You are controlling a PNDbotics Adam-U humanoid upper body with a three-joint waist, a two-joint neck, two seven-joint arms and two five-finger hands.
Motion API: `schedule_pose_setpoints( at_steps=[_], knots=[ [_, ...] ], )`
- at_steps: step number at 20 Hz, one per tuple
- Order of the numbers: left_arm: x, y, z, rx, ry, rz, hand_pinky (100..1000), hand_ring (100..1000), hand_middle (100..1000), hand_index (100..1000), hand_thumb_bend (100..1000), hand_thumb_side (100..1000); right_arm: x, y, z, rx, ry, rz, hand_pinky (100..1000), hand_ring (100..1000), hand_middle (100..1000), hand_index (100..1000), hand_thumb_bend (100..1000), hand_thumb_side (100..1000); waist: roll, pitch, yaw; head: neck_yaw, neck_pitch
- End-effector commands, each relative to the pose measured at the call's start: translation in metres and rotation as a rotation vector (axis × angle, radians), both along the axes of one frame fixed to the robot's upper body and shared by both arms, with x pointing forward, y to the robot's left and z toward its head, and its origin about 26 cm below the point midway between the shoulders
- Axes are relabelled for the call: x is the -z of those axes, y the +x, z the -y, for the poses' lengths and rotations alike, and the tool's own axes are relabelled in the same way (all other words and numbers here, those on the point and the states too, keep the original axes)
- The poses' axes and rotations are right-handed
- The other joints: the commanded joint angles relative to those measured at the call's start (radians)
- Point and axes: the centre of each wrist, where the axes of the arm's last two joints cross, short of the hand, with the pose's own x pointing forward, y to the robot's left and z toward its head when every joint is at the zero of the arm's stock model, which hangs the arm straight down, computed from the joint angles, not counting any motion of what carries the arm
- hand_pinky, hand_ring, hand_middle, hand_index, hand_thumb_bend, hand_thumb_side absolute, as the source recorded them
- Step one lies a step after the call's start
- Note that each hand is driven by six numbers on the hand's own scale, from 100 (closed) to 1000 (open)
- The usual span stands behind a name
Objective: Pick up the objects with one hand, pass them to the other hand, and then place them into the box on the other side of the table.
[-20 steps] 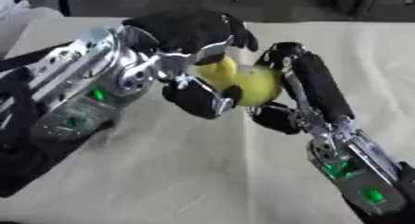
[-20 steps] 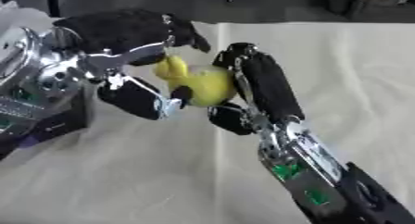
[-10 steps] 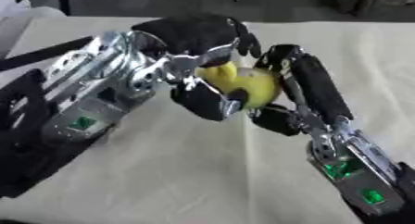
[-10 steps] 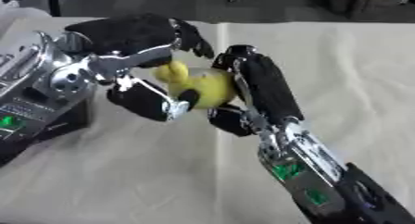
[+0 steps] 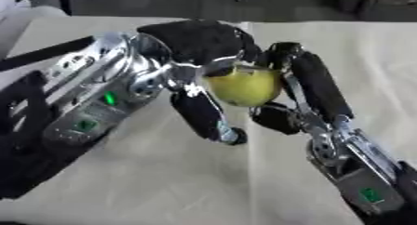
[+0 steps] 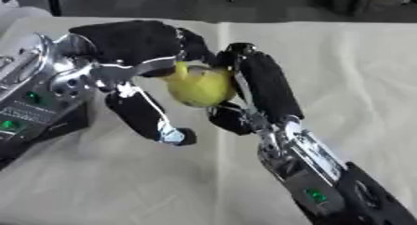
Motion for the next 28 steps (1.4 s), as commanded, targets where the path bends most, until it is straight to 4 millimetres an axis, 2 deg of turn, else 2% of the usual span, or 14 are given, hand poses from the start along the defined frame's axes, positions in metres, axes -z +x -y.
schedule_pose_setpoints(
  at_steps=[1,3,8,14,18,19,21,28],
  knots=[
    [-0.008,0.0,0.0,-0.047,0.011,0.013,837,858,791,894,433,268,-0.008,-0.001,-0.001,-0.012,0.011,0.037,640,434,464,416,100,100,-0.001,-0.023,0.003,0.0,-0.001],
    [-0.006,0.004,0.001,-0.064,0.011,0.027,825,853,786,890,392,195,-0.007,-0.001,-0.001,-0.017,0.009,0.037,637,432,464,416,100,100,-0.001,-0.024,0.003,-0.001,-0.003],
    [0.001,0.019,0.004,-0.097,0.029,0.054,804,842,778,882,389,182,-0.005,-0.001,-0.001,-0.028,0.023,0.036,623,428,466,419,100,100,0.001,-0.026,0.005,0.001,-0.002],
    [0.012,0.037,0.008,-0.128,0.018,0.042,778,805,744,852,317,224,-0.001,-0.003,0.002,-0.053,0.024,0.034,634,430,469,422,100,100,0.003,-0.029,0.007,0.0,0.0],
    [0.014,0.038,0.009,-0.121,-0.042,0.036,764,768,697,812,250,255,-0.001,-0.002,0.003,-0.07,0.009,0.037,636,431,468,422,100,100,0.002,-0.028,0.007,0.0,0.0],
    [0.013,0.037,0.01,-0.116,-0.061,0.036,759,753,679,797,200,278,0.0,-0.002,0.003,-0.073,0.006,0.038,640,432,468,422,100,100,0.002,-0.028,0.006,-0.001,0.0],
    [0.013,0.033,0.01,-0.105,-0.099,0.031,761,747,671,788,168,300,0.0,-0.002,0.003,-0.078,-0.005,0.041,643,434,467,422,100,100,0.002,-0.027,0.006,-0.001,0.001],
    [0.007,0.016,0.013,-0.046,-0.144,0.009,771,750,686,804,273,332,-0.001,-0.001,0.003,-0.077,-0.026,0.028,646,435,468,423,100,100,0.001,-0.025,0.006,-0.004,-0.001]
  ],
)
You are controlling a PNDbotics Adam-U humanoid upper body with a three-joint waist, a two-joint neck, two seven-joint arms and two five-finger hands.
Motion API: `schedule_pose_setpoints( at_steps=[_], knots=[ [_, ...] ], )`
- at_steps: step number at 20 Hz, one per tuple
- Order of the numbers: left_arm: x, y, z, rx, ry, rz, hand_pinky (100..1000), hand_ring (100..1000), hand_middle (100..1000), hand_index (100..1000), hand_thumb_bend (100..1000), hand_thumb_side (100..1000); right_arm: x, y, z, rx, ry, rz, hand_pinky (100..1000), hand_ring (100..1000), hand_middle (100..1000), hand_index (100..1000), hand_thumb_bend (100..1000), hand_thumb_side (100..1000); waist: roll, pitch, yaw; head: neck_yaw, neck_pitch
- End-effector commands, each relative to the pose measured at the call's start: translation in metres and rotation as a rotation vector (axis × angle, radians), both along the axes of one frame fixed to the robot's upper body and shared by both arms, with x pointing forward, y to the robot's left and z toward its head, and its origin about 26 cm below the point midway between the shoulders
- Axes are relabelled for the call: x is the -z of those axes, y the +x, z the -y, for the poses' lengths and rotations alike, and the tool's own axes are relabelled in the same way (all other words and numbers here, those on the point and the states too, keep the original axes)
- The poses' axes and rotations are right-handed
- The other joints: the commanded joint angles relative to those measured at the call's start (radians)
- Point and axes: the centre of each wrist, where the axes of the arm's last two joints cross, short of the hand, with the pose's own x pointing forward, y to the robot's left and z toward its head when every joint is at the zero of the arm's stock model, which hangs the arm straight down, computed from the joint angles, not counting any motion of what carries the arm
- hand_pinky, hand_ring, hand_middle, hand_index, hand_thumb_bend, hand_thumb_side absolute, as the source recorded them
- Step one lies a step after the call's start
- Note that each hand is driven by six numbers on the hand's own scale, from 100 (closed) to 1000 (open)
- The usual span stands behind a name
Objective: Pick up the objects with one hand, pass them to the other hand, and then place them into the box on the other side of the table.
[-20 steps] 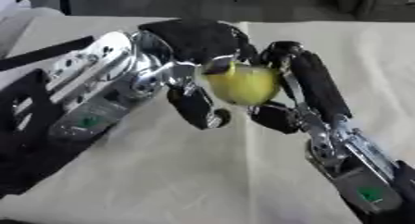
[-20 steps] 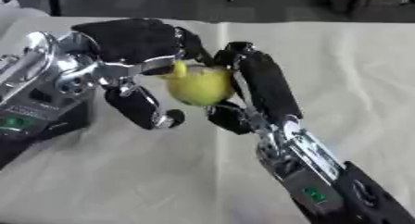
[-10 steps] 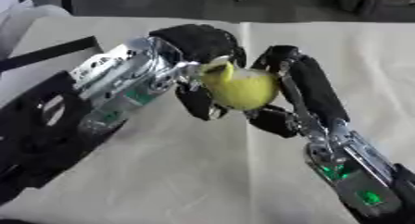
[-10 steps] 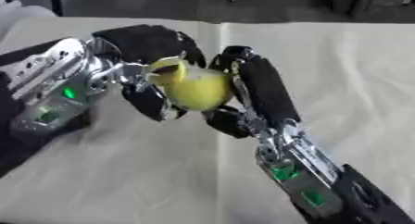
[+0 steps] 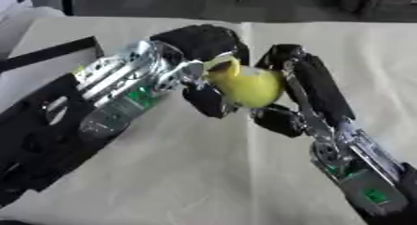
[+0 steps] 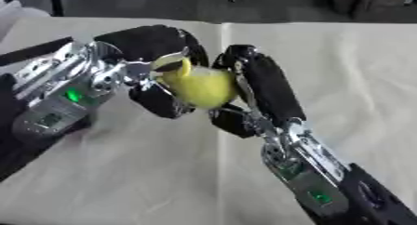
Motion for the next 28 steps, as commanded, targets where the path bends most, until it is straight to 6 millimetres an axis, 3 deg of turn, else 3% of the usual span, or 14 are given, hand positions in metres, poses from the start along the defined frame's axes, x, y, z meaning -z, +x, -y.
schedule_pose_setpoints(
  at_steps=[1,7,12,13,20,23,25,28],
  knots=[
    [-0.0139,-0.0134,0.0016,0.036,-0.021,0.023,778,759,700,818,330,325,-0.0055,-0.0025,-0.0012,-0.012,-0.011,0.011,646,435,467,423,100,100,0.0,-0.023,0.0,-0.003,-0.001],
    [-0.0168,-0.0204,0.0024,0.06,0.004,0.011,782,766,711,827,387,314,-0.007,-0.0031,-0.0009,-0.014,-0.021,0.003,645,435,466,422,100,100,-0.001,-0.021,0.001,-0.003,-0.002],
    [-0.0174,-0.0206,0.0026,0.045,-0.015,0.005,774,738,655,800,224,301,-0.0073,-0.0038,-0.0008,-0.014,-0.019,0.004,645,434,466,422,100,100,-0.003,-0.021,0.0,-0.002,-0.003],
    [-0.0174,-0.0203,0.0027,0.039,-0.027,0.005,769,719,631,782,114,306,-0.0072,-0.0039,-0.0008,-0.013,-0.019,0.003,643,433,465,421,100,100,-0.003,-0.021,-0.001,-0.001,-0.004],
    [-0.0165,-0.0208,0.0049,0.034,-0.146,-0.029,764,647,535,683,100,391,-0.0066,-0.0043,-0.0011,-0.016,-0.017,0.0,645,433,466,423,100,100,-0.002,-0.02,-0.001,0.0,-0.003],
    [-0.0156,-0.021,0.0052,0.038,-0.194,-0.062,764,622,501,641,100,326,-0.0055,-0.0037,-0.001,-0.019,-0.028,-0.008,665,463,503,473,100,100,-0.002,-0.021,-0.002,0.0,-0.003],
    [-0.0145,-0.0206,0.0054,0.039,-0.215,-0.085,761,605,475,605,100,311,-0.0048,-0.0028,-0.0006,-0.018,-0.041,-0.018,682,499,557,537,127,100,-0.002,-0.021,-0.002,0.0,-0.002],
    [-0.0125,-0.0194,0.0056,0.036,-0.23,-0.108,753,587,435,546,100,259,-0.0048,-0.0022,-0.0001,-0.016,-0.065,-0.028,720,568,653,638,286,100,-0.002,-0.021,-0.003,-0.002,-0.001]
  ],
)
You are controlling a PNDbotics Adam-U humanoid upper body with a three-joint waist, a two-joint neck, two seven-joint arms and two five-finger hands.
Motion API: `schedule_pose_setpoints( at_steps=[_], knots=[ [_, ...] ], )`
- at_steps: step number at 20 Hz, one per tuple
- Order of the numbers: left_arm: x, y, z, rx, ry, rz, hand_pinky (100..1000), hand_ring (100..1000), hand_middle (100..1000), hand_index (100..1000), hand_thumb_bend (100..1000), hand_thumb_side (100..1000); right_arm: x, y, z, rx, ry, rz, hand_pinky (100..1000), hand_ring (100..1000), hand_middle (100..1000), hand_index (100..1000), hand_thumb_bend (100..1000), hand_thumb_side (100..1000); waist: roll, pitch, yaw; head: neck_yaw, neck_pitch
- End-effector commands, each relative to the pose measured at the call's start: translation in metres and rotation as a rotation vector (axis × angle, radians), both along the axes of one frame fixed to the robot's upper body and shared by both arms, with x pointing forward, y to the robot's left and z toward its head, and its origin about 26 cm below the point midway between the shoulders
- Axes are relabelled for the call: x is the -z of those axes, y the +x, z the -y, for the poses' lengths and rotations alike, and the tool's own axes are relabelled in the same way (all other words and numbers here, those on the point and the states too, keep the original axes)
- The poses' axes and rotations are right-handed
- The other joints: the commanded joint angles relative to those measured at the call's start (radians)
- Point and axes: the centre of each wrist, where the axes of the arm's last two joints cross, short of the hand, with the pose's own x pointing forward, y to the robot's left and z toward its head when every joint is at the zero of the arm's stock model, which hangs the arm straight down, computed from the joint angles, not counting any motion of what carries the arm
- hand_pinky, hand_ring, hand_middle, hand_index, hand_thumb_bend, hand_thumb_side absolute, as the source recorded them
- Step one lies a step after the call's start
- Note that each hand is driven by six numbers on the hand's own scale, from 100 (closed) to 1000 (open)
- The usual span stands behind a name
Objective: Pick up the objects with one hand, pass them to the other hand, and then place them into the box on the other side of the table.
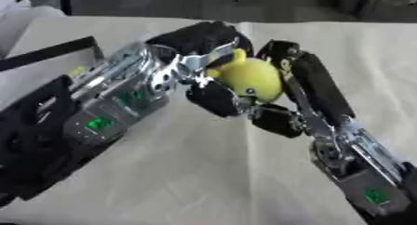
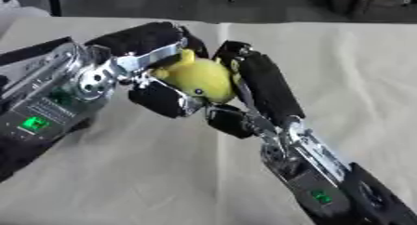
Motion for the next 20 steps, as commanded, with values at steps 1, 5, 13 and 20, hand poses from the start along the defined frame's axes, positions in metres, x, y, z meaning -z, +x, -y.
schedule_pose_setpoints(
  at_steps=[1,5,13,20],
  knots=[
    [-0.011,-0.012,0.008,0.058,-0.042,0.004,749,584,428,534,100,227,0.001,0.002,0.001,0.003,-0.046,-0.01,733,605,694,674,296,100,0.001,-0.021,-0.002,0.0,-0.001],
    [-0.008,-0.009,0.005,0.041,-0.039,-0.004,737,568,401,507,100,150,0.001,0.003,0.002,0.021,-0.068,0.001,775,706,788,760,220,331,0.0,-0.022,-0.005,-0.002,0.002],
    [-0.005,-0.001,-0.011,-0.033,-0.029,0.009,716,539,338,454,100,100,0.004,0.005,0.004,0.05,-0.128,0.01,831,806,891,872,161,566,0.002,-0.024,-0.007,0.001,0.002],
    [-0.003,0.005,-0.029,-0.08,0.023,0.006,707,520,306,437,142,100,0.006,0.006,0.007,0.079,-0.135,-0.004,833,819,907,900,156,608,0.002,-0.026,-0.009,0.001,-0.002]
  ],
)
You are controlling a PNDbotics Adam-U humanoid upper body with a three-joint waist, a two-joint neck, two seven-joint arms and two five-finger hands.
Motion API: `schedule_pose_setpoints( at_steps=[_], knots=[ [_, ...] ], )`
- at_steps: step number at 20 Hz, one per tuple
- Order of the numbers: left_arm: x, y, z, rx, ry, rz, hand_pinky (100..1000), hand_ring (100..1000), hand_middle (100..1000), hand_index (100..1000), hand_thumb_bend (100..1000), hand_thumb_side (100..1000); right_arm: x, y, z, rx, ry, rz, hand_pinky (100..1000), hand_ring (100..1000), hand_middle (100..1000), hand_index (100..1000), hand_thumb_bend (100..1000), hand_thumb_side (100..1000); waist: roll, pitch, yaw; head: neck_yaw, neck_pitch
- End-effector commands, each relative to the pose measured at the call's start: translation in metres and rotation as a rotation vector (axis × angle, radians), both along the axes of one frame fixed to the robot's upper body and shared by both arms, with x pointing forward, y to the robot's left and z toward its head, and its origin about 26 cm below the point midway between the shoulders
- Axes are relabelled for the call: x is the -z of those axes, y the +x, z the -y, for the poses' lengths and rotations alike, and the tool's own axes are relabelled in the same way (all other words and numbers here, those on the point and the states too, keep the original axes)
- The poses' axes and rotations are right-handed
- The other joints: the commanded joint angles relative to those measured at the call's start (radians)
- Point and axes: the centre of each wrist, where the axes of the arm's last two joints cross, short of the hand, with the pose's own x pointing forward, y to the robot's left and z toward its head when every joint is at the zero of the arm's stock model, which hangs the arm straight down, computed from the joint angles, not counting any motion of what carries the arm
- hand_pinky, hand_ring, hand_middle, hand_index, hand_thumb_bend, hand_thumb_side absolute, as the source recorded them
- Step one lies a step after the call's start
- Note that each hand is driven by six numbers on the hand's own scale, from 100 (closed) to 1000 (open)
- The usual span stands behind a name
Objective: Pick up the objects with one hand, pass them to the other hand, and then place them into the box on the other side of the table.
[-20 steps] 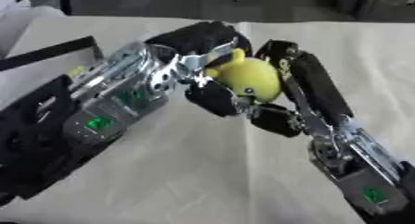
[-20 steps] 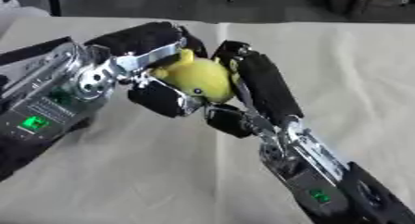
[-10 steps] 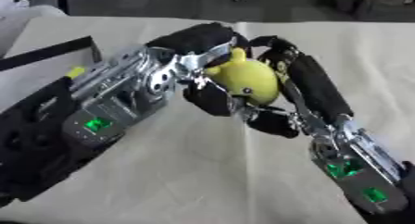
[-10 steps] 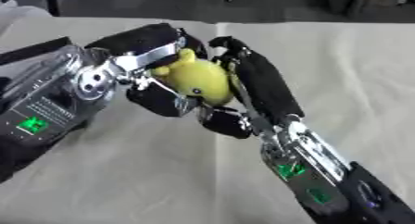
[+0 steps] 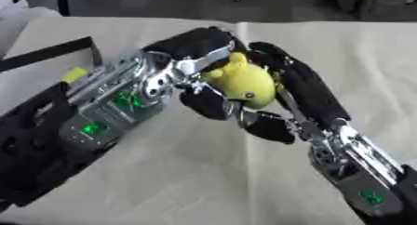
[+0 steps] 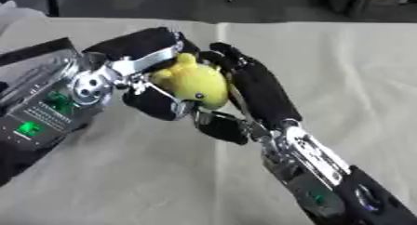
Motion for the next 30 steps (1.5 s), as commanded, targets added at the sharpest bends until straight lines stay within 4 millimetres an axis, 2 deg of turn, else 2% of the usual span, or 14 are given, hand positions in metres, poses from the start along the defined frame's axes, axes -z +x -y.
schedule_pose_setpoints(
  at_steps=[1,6,8,9,13,17,21,24,30],
  knots=[
    [-0.012,0.002,-0.018,-0.056,0.026,0.033,706,518,301,434,148,100,-0.006,0.001,0.004,0.018,-0.005,0.025,833,819,906,901,157,609,0.0,-0.026,-0.001,0.002,-0.002],
    [-0.015,0.006,-0.038,-0.119,0.03,0.052,707,514,280,420,159,100,-0.005,0.0,0.007,0.028,-0.01,0.02,834,821,908,904,153,625,0.0,-0.027,-0.003,0.005,-0.002],
    [-0.016,0.007,-0.047,-0.147,0.019,0.053,717,520,277,420,123,100,-0.005,0.0,0.007,0.03,-0.014,0.016,834,823,910,906,150,631,0.0,-0.026,-0.004,0.007,-0.001],
    [-0.017,0.008,-0.053,-0.168,-0.002,0.059,729,521,276,419,100,100,-0.005,0.0,0.008,0.031,-0.017,0.013,834,823,910,906,149,633,0.0,-0.025,-0.004,0.009,0.0],
    [-0.019,0.011,-0.075,-0.235,-0.107,0.082,735,520,272,416,100,101,-0.006,0.0,0.009,0.033,-0.021,0.011,833,823,911,907,144,638,-0.003,-0.023,-0.008,0.015,-0.001],
    [-0.022,0.017,-0.109,-0.36,-0.193,0.134,741,520,267,411,100,111,-0.011,-0.002,0.016,0.042,-0.027,0.021,837,822,905,901,142,596,-0.01,-0.02,-0.012,0.041,-0.008],
    [-0.016,0.028,-0.143,-0.499,-0.214,0.167,741,522,269,414,100,109,-0.022,-0.01,0.029,0.057,-0.018,0.042,838,816,896,894,156,537,-0.019,-0.015,-0.016,0.079,-0.021],
    [-0.01,0.034,-0.166,-0.588,-0.221,0.175,741,523,269,415,100,111,-0.031,-0.016,0.042,0.084,-0.008,0.068,838,814,892,892,161,525,-0.025,-0.012,-0.02,0.114,-0.027],
    [0.003,0.04,-0.21,-0.754,-0.238,0.194,743,530,275,424,100,118,-0.038,-0.011,0.077,0.212,0.074,0.138,824,798,884,883,161,478,-0.039,-0.002,-0.028,0.177,-0.05]
  ],
)
